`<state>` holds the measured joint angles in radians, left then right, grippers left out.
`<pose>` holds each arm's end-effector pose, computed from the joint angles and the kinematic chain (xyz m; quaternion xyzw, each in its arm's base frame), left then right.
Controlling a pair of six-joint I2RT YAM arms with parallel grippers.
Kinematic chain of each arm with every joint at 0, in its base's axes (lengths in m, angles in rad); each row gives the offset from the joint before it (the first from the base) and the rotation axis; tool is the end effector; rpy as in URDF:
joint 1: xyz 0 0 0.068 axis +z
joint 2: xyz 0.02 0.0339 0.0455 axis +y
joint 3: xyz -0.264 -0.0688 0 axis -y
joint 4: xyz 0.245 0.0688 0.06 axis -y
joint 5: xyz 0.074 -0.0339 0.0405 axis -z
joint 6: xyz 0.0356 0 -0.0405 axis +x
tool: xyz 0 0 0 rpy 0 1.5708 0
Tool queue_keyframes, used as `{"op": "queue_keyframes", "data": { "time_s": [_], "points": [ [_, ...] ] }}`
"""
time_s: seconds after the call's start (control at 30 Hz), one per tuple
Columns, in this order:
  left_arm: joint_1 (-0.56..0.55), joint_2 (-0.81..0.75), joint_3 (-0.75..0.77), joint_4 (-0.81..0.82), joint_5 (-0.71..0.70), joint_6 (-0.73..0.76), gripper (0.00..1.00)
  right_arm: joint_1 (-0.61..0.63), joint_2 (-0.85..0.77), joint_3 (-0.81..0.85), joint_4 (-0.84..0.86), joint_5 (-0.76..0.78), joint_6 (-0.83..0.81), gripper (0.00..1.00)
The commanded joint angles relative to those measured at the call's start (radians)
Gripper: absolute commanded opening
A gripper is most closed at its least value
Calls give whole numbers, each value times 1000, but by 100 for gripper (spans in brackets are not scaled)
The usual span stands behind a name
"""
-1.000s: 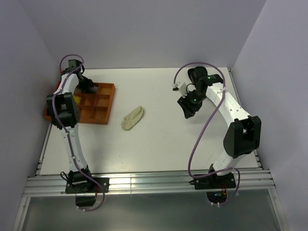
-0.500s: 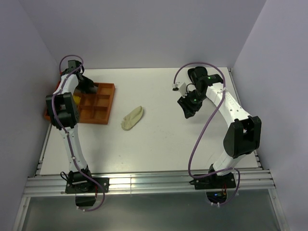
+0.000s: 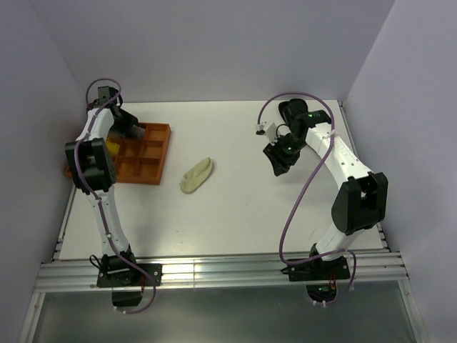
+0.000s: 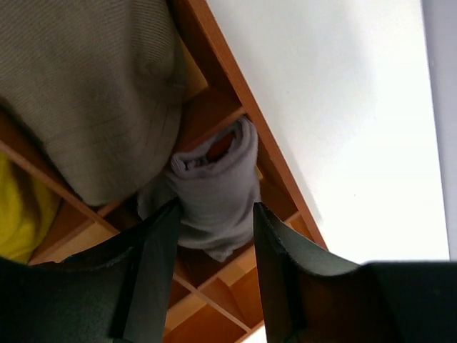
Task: Roll the socks
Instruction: Place the sock in the storage box, then move the sock to the center of the board.
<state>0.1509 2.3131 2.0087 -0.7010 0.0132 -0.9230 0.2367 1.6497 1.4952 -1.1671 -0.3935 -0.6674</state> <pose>0.5032 0.0760 0.1993 -0.4896 0.8261 -0.1109 0.2560 0.3064 0.0880 0.2947 -0.4469 0.8647 0.1634 0.1605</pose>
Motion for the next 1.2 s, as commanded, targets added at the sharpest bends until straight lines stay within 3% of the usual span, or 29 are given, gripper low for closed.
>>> {"op": "queue_keyframes", "data": {
  "time_s": [0.0,0.47,0.73,0.87,1.0,1.17],
  "points": [
    [3,-93,12,-15,21,29,51,-8,-42,28,1,-15,-6,51],
    [-1,-265,-100,-15,-9,13,48,-5,-36,65,9,-25,17,52],
    [-77,-610,-336,9,8,18,46,94,-18,142,137,-10,130,50],
    [-143,-811,-497,29,-5,-8,46,247,12,166,240,10,234,49],
    [-214,-1047,-672,51,2,-69,47,369,67,171,357,-1,331,42],
    [-241,-1243,-769,29,-5,-106,47,480,142,139,513,39,400,37]
  ]
}}
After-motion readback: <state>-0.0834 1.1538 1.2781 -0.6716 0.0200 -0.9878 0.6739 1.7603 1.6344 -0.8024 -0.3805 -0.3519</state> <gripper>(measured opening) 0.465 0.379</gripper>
